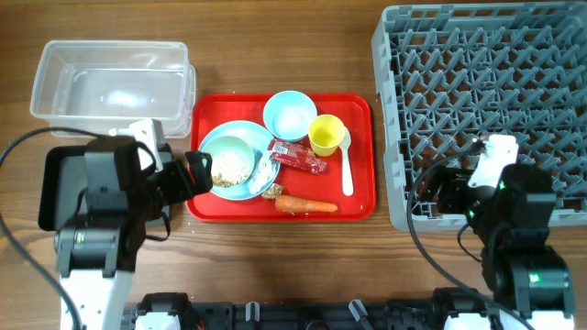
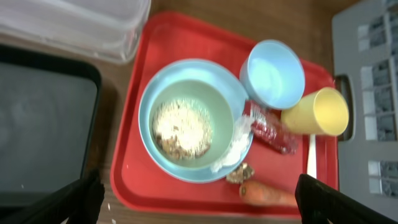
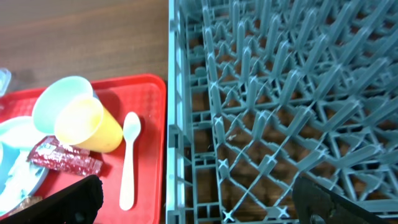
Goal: Sort waste into correct bins and load items into the dishwasher rack
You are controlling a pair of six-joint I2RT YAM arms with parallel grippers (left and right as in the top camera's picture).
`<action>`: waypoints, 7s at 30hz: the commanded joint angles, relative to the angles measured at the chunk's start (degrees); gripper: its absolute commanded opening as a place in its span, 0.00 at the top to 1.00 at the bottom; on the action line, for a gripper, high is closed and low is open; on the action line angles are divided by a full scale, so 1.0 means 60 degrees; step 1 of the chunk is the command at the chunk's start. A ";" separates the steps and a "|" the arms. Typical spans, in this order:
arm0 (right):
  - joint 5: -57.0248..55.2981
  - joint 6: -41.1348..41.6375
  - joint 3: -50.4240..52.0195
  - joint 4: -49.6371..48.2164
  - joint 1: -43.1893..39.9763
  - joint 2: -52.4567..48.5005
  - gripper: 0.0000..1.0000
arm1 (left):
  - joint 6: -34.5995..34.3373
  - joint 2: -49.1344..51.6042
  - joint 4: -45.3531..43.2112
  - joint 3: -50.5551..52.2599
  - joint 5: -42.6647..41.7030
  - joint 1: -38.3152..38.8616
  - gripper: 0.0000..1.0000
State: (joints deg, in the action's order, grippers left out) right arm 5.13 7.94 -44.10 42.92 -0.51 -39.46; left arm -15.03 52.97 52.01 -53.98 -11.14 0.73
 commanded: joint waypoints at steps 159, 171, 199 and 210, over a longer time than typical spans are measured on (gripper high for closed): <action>0.0590 0.0204 -0.0204 0.0350 0.0055 -0.0248 0.00 | -0.0576 0.5060 -0.3949 -0.0973 0.0732 0.3621 0.53; 0.0594 0.0208 -0.0204 0.0361 0.0055 -0.0514 0.00 | -0.0659 0.7027 -0.7351 -0.1144 0.0280 0.4911 0.39; 0.1330 -0.0018 -0.0204 -0.0707 0.0055 -0.1413 0.00 | -0.2131 0.6291 -0.6783 -0.1144 -0.3668 0.4426 0.96; 0.9304 -0.1115 -0.0204 -0.4845 0.0058 -0.3974 0.00 | -0.3151 0.6244 -0.7530 -0.1144 -1.0459 0.2987 0.96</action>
State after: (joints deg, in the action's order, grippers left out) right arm 45.80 2.61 -44.36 17.39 -0.40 -59.64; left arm -32.82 90.98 7.20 -60.66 -62.17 18.74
